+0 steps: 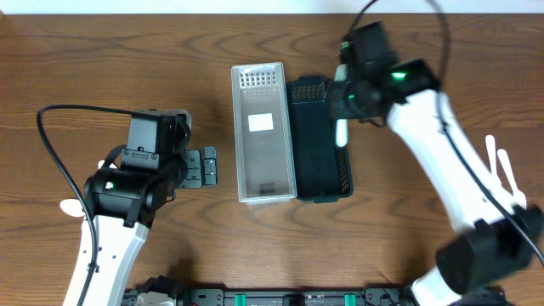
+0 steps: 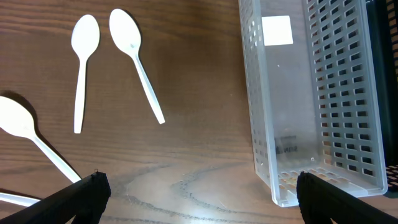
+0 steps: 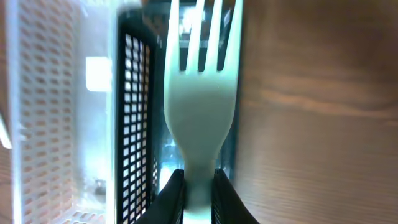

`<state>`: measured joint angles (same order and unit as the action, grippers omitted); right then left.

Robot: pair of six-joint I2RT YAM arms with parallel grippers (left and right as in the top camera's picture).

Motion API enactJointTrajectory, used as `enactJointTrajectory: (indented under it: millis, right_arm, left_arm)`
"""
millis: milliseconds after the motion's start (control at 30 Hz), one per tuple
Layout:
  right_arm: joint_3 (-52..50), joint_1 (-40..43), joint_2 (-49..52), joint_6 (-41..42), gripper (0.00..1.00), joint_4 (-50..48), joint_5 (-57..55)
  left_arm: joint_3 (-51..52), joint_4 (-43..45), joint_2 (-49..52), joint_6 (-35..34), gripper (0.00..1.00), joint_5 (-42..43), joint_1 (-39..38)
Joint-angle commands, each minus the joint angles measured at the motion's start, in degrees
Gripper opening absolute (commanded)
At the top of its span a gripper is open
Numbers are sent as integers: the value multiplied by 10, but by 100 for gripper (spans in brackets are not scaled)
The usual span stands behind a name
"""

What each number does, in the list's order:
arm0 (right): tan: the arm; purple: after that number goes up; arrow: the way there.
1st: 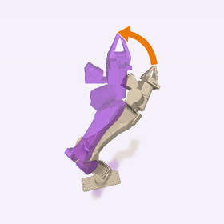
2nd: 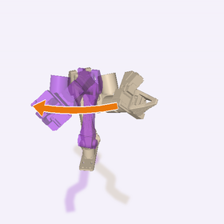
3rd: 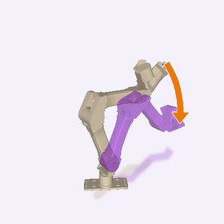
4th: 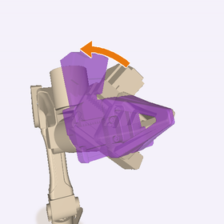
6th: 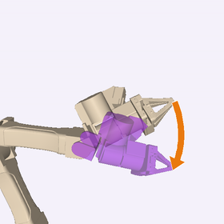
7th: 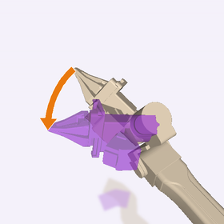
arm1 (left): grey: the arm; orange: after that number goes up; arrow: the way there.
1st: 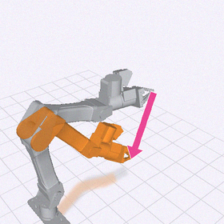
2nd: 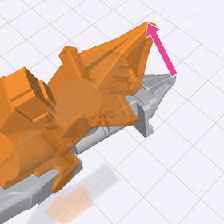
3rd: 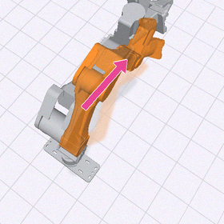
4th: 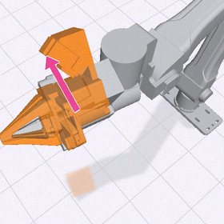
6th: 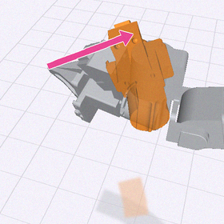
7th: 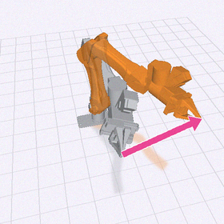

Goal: Pack container
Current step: 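Grasp the white fork with right gripper and drop it into black basket, then grasp the second white fork with the right gripper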

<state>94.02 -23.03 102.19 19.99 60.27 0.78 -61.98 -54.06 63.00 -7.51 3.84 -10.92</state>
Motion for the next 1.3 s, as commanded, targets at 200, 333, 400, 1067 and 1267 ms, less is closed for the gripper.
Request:
enactJointTrajectory:
  millis: [200,333,400,1067,1267]
  right_arm:
    - [-10,-44,133,23,8,-10,-5]
    - [-10,-48,136,20,19,-21,-5]
    - [-7,-48,134,20,25,-22,-5]
    - [107,236,-42,-158,85,125,-33]
    - [46,376,-17,-233,99,140,-33]
  left_arm:
    - [-5,-4,2,1,98,-9,2]
    - [-5,-6,2,1,98,-9,2]
    - [-5,-6,2,1,98,-9,2]
    - [-5,-6,2,1,98,-9,2]
    - [-5,-6,2,1,98,-9,2]
